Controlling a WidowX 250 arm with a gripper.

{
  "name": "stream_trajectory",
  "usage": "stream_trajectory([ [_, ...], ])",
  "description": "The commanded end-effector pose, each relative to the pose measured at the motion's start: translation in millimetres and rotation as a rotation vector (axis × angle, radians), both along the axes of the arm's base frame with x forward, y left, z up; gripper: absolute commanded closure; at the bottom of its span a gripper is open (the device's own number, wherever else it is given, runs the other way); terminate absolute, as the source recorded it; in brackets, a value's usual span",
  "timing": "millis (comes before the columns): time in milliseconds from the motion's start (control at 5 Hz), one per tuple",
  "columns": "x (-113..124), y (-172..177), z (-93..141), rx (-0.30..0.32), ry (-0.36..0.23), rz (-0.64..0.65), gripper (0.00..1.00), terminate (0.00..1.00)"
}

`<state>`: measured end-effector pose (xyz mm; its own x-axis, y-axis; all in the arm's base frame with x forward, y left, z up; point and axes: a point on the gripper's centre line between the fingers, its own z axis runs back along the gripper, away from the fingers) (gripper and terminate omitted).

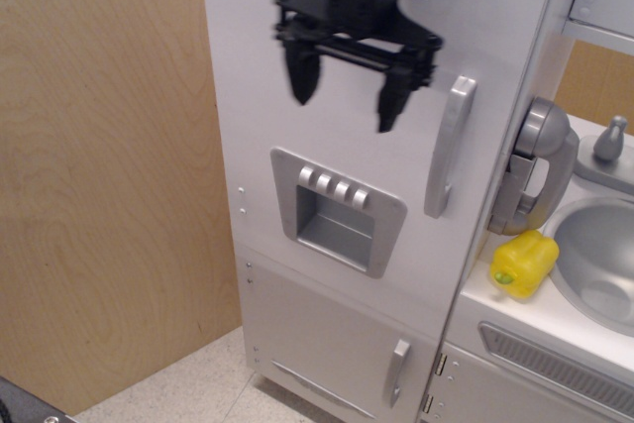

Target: Open fridge

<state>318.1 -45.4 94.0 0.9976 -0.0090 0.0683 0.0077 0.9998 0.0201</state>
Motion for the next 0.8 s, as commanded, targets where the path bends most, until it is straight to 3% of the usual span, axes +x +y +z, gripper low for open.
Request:
stream_trajectory([
  [0,29.5,-22.8,12.7,-0.036,-0.124,-0.071,0.0,0.0],
  [400,27.3,-33.5,7.0,-0.085,-0.187,-0.094,0.0,0.0],
  [600,34.9,-38.1,4.3,-0.103,-0.235,-0.028,0.0,0.0],
])
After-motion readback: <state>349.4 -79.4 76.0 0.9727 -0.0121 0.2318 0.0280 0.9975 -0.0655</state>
